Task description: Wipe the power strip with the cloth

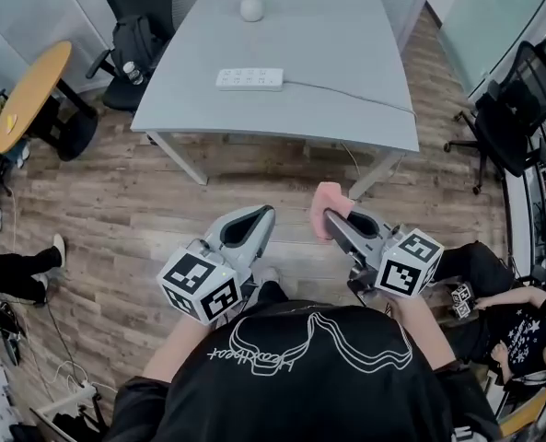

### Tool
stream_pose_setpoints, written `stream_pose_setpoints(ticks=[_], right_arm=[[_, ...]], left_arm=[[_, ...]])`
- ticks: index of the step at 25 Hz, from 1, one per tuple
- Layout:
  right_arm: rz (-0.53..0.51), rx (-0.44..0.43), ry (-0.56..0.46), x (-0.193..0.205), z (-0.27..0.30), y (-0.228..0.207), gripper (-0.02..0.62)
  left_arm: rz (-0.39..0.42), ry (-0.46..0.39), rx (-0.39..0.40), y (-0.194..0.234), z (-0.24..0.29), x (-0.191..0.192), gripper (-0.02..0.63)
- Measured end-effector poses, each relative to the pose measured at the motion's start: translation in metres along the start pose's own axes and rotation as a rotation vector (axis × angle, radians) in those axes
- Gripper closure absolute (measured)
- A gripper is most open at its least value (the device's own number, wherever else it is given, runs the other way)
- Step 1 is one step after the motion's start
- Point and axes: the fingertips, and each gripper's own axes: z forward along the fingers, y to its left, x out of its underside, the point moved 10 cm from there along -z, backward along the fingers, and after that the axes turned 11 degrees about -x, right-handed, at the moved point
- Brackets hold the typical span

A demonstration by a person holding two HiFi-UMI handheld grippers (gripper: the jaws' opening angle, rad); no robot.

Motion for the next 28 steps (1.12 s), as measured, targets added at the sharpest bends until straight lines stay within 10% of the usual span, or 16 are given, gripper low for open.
stream_pose_setpoints(ticks=[15, 28], right_arm=[[-0.077, 0.073, -0.035, -0.032, 0.127, -0.056, 0.563], [0.015, 0.103, 0.024, -0.091, 0.194, -0.187, 0.565]], left_arm=[[0.073, 0.034, 0.044, 0.127, 0.049, -0.035, 0.594], [-0.08, 0.063, -0.032, 0.221, 0.164, -0.065, 0.586]])
